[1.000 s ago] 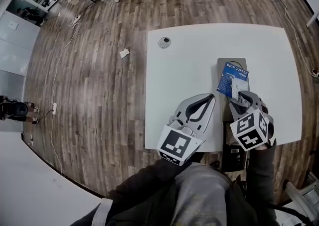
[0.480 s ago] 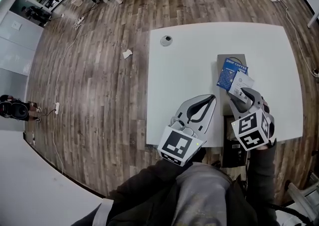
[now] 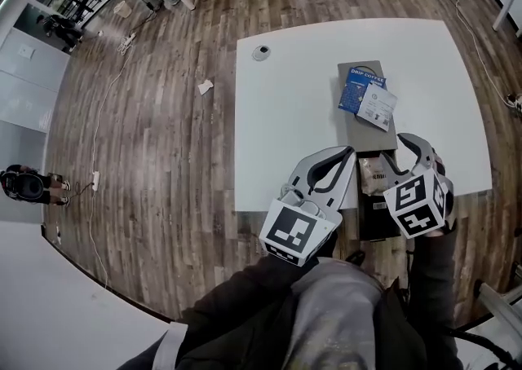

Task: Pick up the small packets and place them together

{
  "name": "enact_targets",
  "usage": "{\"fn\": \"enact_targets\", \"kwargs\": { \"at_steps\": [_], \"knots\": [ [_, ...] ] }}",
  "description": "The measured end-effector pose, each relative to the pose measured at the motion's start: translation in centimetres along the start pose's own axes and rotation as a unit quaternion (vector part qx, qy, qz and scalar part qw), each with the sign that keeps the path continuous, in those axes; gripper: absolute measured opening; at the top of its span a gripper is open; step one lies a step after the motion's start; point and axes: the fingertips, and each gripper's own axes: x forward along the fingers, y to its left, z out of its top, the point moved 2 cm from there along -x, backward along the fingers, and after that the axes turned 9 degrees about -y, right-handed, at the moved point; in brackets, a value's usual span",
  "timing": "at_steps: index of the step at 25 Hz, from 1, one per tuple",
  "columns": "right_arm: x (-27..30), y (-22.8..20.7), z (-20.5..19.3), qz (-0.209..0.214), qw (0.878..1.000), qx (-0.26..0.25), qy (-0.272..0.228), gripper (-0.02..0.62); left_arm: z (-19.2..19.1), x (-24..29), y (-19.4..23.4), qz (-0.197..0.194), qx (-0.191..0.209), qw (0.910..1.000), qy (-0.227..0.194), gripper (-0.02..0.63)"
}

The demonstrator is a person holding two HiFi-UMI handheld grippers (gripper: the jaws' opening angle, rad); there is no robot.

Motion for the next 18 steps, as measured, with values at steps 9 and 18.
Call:
{"fn": "enact_targets", "kwargs": {
  "at_steps": [9, 18],
  "knots": [
    [-5.6, 3.4, -3.7, 0.02, 1.0, -0.005, 0.013, 0.184, 0.1, -2.4, -6.4, -0.017, -0.001, 0.9998, -0.007, 0.002],
    [-1.0, 8.5, -4.5, 0.113, 0.992, -0.04, 0.05, 0.211, -0.6, -3.1, -2.9, 0.019, -0.015, 0.9997, -0.002, 0.002]
  ]
}}
